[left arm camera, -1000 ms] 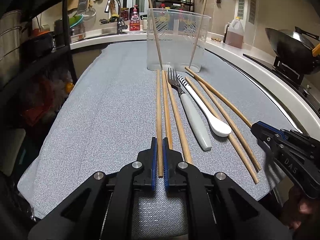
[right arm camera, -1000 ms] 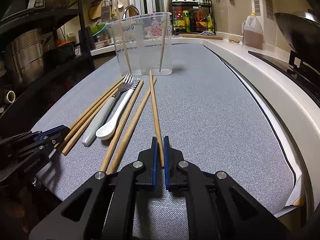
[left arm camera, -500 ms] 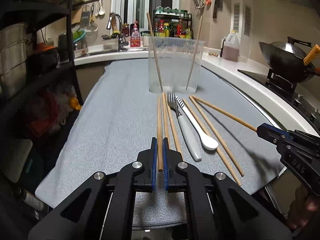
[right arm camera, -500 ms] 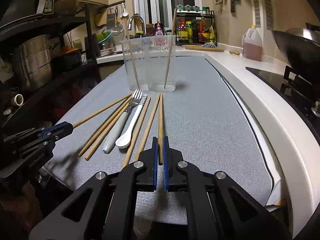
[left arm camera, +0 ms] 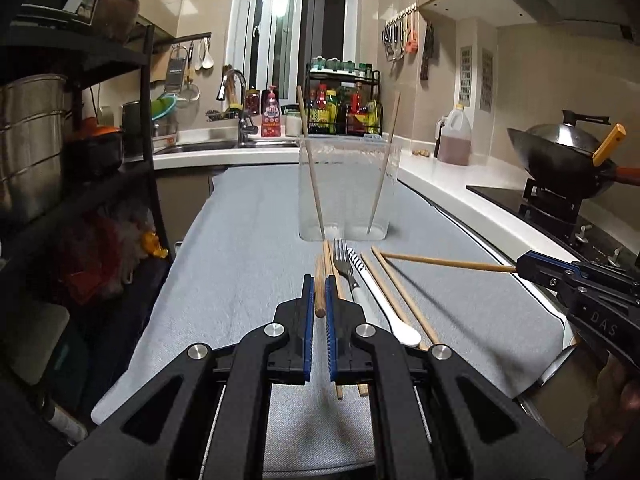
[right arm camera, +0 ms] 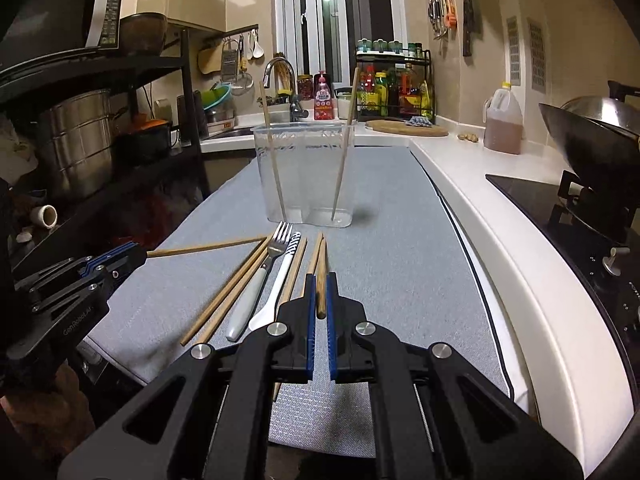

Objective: Organize utensils
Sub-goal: 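Carry the chopstick with the left tool into the container while the right tool follows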

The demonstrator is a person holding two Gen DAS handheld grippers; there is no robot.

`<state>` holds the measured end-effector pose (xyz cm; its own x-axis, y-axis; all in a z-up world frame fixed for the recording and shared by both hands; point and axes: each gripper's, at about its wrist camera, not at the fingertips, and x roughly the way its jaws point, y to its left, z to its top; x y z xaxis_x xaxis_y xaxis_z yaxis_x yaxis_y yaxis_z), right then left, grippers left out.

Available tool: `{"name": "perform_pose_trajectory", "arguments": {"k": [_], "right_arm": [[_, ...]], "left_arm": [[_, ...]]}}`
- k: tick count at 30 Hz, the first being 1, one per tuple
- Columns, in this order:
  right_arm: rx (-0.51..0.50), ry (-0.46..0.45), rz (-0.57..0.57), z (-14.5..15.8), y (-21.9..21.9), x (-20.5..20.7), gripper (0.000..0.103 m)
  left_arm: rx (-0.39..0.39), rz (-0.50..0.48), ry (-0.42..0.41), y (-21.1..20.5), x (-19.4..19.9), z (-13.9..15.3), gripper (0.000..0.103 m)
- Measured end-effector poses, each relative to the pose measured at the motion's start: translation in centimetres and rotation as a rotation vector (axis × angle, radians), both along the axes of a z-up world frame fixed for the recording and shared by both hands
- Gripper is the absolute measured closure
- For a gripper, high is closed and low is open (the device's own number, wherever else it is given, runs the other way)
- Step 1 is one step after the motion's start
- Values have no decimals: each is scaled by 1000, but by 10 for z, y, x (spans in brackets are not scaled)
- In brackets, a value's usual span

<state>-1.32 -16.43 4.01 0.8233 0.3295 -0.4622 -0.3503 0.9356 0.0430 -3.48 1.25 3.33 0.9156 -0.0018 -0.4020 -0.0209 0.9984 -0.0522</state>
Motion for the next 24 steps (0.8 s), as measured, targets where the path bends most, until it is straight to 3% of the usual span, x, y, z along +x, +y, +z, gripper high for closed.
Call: {"name": "perform_pose_trajectory", "arguments": {"k": [11,16,24], "right_arm": [[46,-72,8,43,-9,5,98],[49,-67,-1,57,-5,20,98],[88,-82,0,95,0,50,98]], "left_arm": [[-14,-1,-57,10,10,40,97],[-71,0,-72,26,29,67,98],[-106,-15,-33,36,65,105,97]]}}
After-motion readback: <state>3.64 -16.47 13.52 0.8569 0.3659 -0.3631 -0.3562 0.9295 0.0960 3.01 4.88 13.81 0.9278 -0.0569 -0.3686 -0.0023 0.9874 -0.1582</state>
